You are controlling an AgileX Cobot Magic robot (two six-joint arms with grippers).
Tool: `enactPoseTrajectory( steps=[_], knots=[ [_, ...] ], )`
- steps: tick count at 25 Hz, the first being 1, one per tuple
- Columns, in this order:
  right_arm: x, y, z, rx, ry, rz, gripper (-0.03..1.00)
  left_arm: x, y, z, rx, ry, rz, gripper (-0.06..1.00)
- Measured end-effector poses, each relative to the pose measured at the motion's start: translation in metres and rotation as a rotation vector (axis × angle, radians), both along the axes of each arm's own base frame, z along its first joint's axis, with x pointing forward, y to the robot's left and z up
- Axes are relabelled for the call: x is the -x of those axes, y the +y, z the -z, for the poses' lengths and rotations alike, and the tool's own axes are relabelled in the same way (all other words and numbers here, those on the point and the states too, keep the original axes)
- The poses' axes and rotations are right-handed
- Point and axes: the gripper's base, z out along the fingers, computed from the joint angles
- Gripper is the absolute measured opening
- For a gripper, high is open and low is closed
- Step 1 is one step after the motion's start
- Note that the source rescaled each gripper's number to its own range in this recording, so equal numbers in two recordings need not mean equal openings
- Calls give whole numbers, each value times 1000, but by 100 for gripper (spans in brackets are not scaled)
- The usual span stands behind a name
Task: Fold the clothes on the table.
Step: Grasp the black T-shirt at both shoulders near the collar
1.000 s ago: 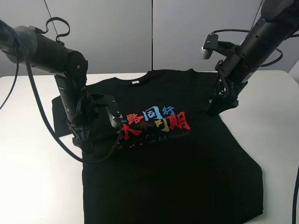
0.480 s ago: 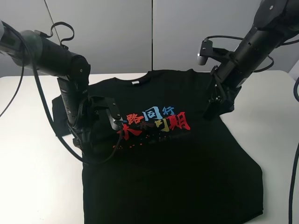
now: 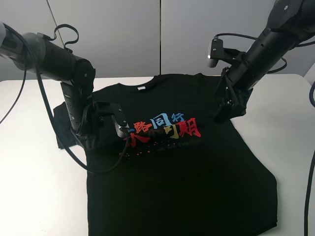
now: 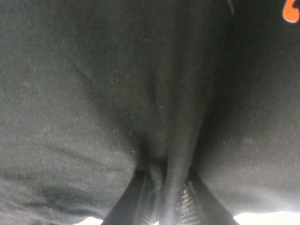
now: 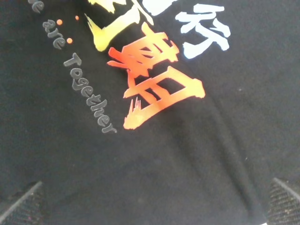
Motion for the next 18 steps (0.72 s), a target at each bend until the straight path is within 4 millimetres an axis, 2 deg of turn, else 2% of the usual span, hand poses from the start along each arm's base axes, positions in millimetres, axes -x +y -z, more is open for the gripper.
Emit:
enactPoseTrajectory(
  steps=[3, 7, 12, 18],
  knots=[
    [-1, 0, 3, 2, 4, -2, 100, 1, 0, 0, -2, 9, 17, 17],
    [0, 7, 18, 66, 28, -76, 100, 2, 1, 0, -5, 23, 39, 1],
    [-1, 26, 33, 162, -34, -203, 100, 2, 1, 0, -6, 25, 43, 0],
    [-8, 48, 33, 205, -121, -245, 100, 2, 1, 0, -9, 29, 52, 0]
  ],
)
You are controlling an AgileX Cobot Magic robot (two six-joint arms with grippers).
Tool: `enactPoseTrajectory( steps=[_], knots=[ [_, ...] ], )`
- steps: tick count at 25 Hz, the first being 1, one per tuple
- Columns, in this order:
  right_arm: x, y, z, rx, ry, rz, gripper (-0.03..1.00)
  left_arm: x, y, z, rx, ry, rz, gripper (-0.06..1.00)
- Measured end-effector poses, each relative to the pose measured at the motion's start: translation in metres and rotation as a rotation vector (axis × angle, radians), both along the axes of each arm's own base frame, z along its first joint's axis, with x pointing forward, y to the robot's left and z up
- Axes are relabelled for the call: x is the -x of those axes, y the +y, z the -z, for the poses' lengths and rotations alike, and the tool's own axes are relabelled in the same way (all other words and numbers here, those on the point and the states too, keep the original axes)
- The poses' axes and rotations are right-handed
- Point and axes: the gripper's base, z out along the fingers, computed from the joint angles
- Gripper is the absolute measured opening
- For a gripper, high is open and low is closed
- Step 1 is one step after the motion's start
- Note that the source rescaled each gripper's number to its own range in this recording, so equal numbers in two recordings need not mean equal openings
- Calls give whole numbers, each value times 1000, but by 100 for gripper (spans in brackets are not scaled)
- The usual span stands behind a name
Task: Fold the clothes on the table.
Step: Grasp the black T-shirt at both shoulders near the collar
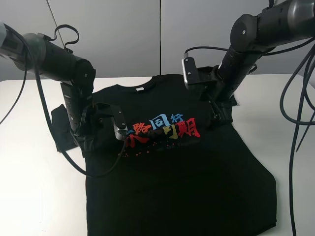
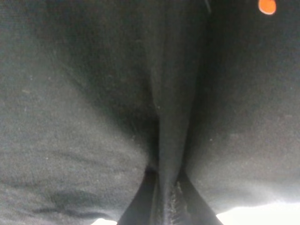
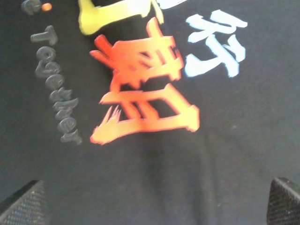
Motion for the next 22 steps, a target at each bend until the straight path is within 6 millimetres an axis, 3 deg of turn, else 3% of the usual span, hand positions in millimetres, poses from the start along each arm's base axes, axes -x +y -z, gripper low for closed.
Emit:
enactPoseTrajectory(
  steps=[7, 10, 15, 22],
  knots=[
    [-21, 11, 9, 37, 77, 42, 99, 1, 5, 1, -54, 25, 71, 0],
    [-24, 5, 12, 43, 90, 38, 91, 1, 6, 1, -54, 26, 81, 0],
    [-32, -19, 16, 44, 99, 95, 67, 1, 6, 1, -56, 25, 87, 0],
    [-36, -22, 32, 50, 119, 141, 65, 1, 6, 1, -56, 21, 89, 0]
  ],
)
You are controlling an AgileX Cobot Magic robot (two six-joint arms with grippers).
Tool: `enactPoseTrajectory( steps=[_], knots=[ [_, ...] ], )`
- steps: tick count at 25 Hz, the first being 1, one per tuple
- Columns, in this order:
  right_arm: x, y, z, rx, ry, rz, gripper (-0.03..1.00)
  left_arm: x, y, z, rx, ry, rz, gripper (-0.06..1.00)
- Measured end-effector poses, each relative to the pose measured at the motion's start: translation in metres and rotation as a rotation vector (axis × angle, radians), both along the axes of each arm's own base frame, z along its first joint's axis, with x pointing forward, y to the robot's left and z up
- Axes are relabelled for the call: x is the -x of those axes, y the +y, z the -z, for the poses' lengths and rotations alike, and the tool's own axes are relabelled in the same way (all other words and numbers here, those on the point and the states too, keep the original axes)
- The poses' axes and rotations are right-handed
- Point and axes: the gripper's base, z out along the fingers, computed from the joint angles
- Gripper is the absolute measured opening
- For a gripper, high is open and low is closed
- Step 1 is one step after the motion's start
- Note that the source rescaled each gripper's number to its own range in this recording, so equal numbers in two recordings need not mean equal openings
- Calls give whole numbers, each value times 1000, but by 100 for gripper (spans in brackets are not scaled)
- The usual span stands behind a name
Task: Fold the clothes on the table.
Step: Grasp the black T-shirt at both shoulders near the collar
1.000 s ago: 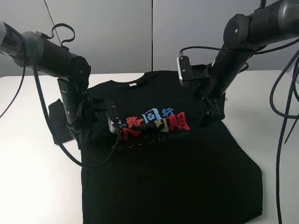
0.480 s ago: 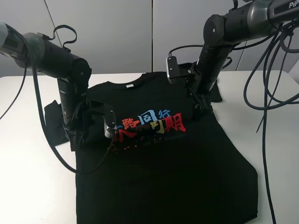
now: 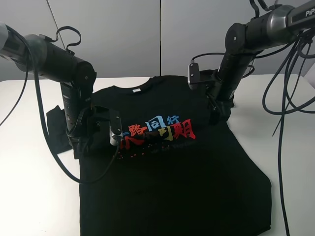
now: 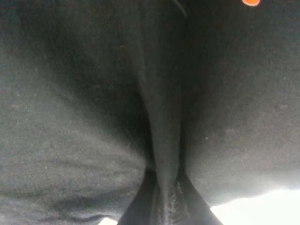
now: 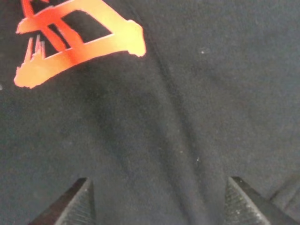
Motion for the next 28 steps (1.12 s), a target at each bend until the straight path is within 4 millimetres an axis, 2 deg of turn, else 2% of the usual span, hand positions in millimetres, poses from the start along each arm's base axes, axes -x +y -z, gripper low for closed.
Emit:
enactPoseTrajectory(
  steps=[5, 9, 14, 20, 22, 24, 28],
  knots=[
    [-2, -1, 7, 13, -9, 10, 73, 0, 0, 0, 0, -3, 1, 0],
    [-3, -3, 8, 34, -20, -3, 74, 0, 0, 0, 1, -3, 1, 0],
    [-3, -3, 22, 46, 11, -4, 74, 0, 0, 0, 2, -5, 2, 0],
    [-4, -4, 27, 61, 14, -9, 72, -1, 0, 0, 3, -7, 2, 0],
    [-3, -4, 28, 65, 28, -8, 68, -1, 0, 0, 3, -7, 2, 0],
    [-2, -5, 29, 69, 41, -6, 57, -1, 0, 0, 3, -7, 2, 0],
    [-2, -5, 29, 69, 43, -6, 29, -1, 0, 0, 5, -10, 2, 0]
  ],
)
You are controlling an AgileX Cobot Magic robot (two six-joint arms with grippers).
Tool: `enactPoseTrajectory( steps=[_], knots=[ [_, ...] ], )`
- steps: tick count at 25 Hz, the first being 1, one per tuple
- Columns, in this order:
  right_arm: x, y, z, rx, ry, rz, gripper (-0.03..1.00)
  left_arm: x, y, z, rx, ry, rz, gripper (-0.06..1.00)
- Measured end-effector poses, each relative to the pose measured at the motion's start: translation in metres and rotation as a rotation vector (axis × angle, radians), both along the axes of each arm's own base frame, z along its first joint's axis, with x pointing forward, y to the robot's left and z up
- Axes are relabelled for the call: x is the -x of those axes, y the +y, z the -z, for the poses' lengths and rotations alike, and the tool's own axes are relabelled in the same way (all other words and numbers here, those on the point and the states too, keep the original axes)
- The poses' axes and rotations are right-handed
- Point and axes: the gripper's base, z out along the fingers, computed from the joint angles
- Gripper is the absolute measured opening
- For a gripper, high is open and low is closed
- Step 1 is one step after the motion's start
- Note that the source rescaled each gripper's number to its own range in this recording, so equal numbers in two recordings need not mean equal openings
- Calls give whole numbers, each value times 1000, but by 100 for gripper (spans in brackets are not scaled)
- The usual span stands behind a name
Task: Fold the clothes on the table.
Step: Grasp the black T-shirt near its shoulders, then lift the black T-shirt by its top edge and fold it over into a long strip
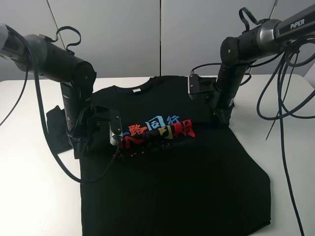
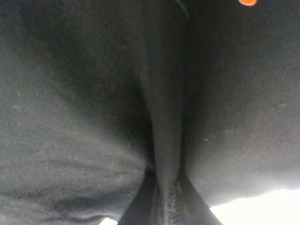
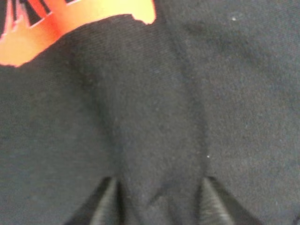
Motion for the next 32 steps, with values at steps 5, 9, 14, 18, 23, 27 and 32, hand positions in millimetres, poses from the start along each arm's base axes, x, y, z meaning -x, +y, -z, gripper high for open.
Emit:
enactPoseTrajectory(
  steps=[5, 9, 14, 18, 23, 27, 32],
  knots=[
    [0, 0, 0, -1, -2, 4, 2, -1, -1, 0, 6, -9, 1, 0],
    [0, 0, -1, 0, -2, 4, 0, -2, -1, 0, 13, -22, -3, 0],
    [0, 0, -15, -5, -28, 9, 0, -7, -4, -6, 54, -90, -10, 0],
    [1, 0, -53, -31, -103, 24, 0, -13, -8, -29, 109, -190, -15, 0],
    [9, -3, -110, -70, -222, 49, 0, -29, -13, -81, 171, -365, -43, 0],
    [21, -7, -155, -95, -323, 80, 0, -36, -13, -126, 199, -483, -56, 0],
    [41, -16, -208, -113, -454, 125, 0, -36, -10, -176, 231, -601, -64, 0]
  ],
)
